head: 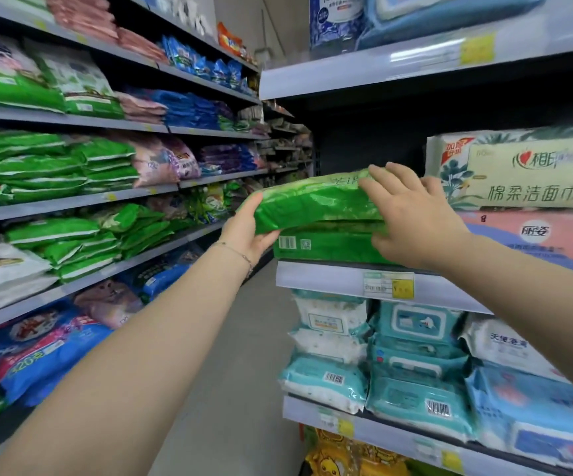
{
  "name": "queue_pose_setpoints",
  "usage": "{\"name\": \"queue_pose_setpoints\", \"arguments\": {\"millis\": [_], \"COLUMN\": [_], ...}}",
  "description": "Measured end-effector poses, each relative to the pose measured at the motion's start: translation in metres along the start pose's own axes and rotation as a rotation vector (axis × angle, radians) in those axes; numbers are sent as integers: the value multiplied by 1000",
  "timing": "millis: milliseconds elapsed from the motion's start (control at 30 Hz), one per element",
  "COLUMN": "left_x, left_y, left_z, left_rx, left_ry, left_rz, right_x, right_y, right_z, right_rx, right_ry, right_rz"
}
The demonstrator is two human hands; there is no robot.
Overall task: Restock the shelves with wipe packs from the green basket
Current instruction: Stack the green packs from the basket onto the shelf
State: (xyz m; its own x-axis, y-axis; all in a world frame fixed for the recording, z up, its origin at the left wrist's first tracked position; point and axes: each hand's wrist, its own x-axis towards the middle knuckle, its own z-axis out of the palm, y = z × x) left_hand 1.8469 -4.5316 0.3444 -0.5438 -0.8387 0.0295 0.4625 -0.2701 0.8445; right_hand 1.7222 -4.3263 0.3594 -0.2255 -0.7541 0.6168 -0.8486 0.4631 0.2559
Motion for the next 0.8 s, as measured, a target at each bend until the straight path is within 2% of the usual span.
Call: {"name": "queue_pose_setpoints", "arguments": {"millis": [133,233,333,400,500,800], "left_x": [21,32,34,35,44,58], "left_y": [-8,-15,-20,-22,-22,-13], "left_z": [14,27,39,42,36,20], "left_rx": [139,544,879,896,801,677], "left_ry": [76,190,211,196,124,-28], "left_rz": [2,127,235,220,206,120], "right_x": [6,12,14,16,21,41], "right_y": [3,3,2,2,4,5], "right_z": [16,26,38,45,53,57], "right_rx": [-6,16,-7,-26,-27,136], "right_ry": [-25,-71,-102,-61,-4,-87], "right_rz": [-33,-71,-100,-97,-102,-24]}}
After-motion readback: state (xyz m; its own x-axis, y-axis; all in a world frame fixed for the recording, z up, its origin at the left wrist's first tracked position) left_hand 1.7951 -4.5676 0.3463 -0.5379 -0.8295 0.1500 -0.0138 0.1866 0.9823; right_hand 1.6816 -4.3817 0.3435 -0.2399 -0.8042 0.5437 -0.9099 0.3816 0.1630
